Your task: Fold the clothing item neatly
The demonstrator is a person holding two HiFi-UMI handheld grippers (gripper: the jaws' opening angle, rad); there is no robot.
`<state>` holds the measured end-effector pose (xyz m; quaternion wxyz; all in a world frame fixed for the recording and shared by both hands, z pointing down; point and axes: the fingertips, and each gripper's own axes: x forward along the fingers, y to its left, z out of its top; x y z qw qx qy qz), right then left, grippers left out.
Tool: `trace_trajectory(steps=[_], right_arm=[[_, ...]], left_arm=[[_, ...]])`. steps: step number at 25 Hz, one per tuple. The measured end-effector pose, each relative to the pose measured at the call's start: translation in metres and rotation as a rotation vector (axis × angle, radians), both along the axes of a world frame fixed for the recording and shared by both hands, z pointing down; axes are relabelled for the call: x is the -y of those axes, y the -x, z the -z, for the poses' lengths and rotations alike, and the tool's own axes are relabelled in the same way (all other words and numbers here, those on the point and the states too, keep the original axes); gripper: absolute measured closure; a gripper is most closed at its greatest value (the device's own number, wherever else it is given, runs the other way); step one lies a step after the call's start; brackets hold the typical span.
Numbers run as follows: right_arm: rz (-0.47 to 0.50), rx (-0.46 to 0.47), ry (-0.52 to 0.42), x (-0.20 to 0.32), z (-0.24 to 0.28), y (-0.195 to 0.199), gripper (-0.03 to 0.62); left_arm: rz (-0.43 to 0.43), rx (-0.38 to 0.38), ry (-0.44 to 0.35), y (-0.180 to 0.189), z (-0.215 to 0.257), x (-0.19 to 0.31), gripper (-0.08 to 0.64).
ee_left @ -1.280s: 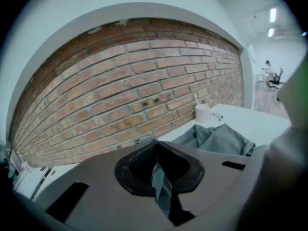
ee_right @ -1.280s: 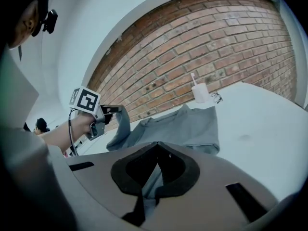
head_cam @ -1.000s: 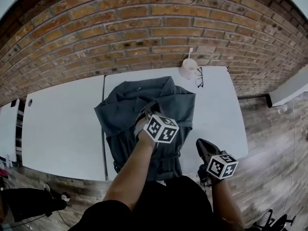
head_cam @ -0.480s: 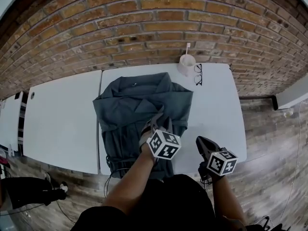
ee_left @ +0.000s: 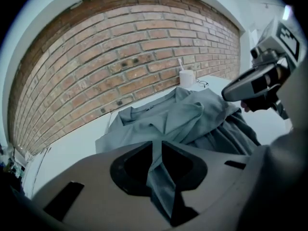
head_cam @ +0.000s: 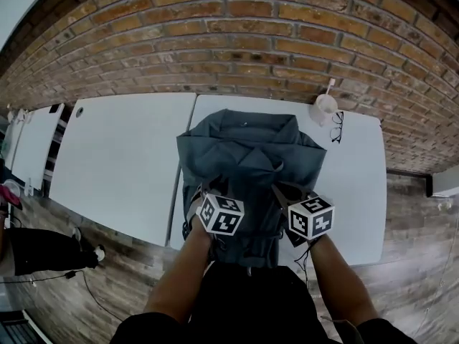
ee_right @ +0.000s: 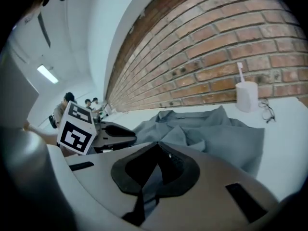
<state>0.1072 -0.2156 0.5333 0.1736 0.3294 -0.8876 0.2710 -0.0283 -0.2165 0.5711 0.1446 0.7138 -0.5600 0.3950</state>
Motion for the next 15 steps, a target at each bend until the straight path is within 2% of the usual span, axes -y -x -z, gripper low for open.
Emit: trace_trajectory(steps=[3,7,9,12,15], right_arm=[[0.080,-0.079,-0.011,0.013,-0.010,0.046,0.592],[0.133,-0.158,0.052,0.025,-0.038,0.087,0.592],[0.171,-0.208,0.076,0.027,-0.053,0.102,0.592],[0.209,-0.306,0.087,0.041,-0.076,0.116,0.592],[0.174,-0.393,0.094,0.066,-0.095,0.106,0.592]], left_arm=[[-0.039,0.005,0.044,0.015,-0.019,0.015,0.508],[-0.118,0.004,0.139,0.020,-0.053,0.020,0.518],[-0.136,-0.022,0.146,0.022,-0.060,0.019,0.520],[-0.143,-0.084,0.130,0.023,-0.060,0.021,0.520],[-0.134,-0.151,0.136,0.023,-0.061,0.019,0.522]])
